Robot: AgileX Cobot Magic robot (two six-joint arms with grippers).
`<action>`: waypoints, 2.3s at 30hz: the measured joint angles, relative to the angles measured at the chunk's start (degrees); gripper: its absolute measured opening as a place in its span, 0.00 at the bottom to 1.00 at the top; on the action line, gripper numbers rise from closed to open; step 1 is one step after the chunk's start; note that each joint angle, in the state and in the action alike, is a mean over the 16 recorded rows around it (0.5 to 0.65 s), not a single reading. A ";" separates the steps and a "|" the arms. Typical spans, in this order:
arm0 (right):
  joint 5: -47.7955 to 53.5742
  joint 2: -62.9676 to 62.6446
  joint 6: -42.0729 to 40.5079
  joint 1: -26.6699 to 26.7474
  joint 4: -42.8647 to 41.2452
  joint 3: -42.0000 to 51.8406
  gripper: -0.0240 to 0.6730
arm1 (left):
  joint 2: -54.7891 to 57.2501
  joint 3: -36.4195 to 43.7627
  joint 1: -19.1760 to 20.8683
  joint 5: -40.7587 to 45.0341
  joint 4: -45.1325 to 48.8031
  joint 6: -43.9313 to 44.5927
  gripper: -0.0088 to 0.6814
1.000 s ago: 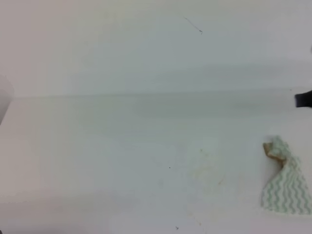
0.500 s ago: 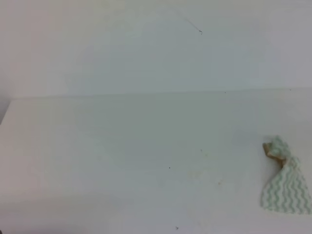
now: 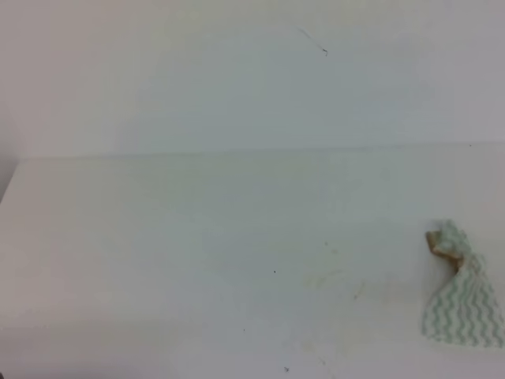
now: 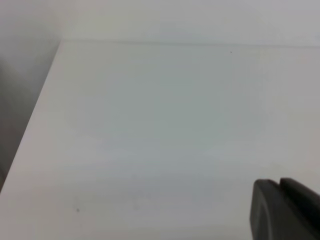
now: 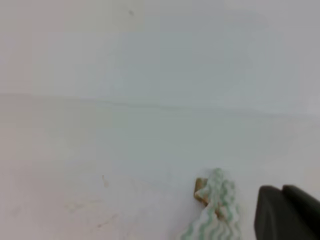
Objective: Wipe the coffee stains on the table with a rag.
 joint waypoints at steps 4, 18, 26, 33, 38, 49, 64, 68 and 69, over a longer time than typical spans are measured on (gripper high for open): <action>-1.40 -0.89 -0.10 0.00 0.03 2.11 0.03 | 0.00 0.00 0.00 0.00 0.00 0.00 0.01; -0.99 -4.37 -0.12 -0.10 0.04 6.10 0.03 | 0.00 0.00 0.00 0.00 0.00 0.00 0.01; -0.84 -13.78 -0.14 -1.45 -0.70 14.89 0.03 | 0.00 0.00 0.00 0.00 0.00 0.00 0.01; -0.37 -19.86 -0.23 -4.55 -4.16 20.34 0.03 | 0.00 0.00 0.00 0.00 0.00 0.00 0.01; -0.80 -20.55 -0.29 -6.65 -7.04 21.17 0.03 | 0.00 0.00 0.00 0.00 0.00 0.00 0.01; -1.01 -20.54 -0.33 -8.14 -9.34 21.15 0.03 | 0.00 0.00 0.00 0.00 0.00 0.00 0.01; -0.85 -20.54 -0.33 -8.14 -9.41 21.15 0.03 | 0.00 0.00 2.15 0.00 0.00 0.00 0.01; -0.82 -20.54 -0.30 -8.14 -9.41 21.15 0.03 | 0.00 0.00 4.11 0.00 0.00 0.00 0.01; -0.81 -20.54 -0.29 -8.14 -9.41 21.15 0.03 | 0.00 0.00 4.65 0.00 0.00 0.00 0.01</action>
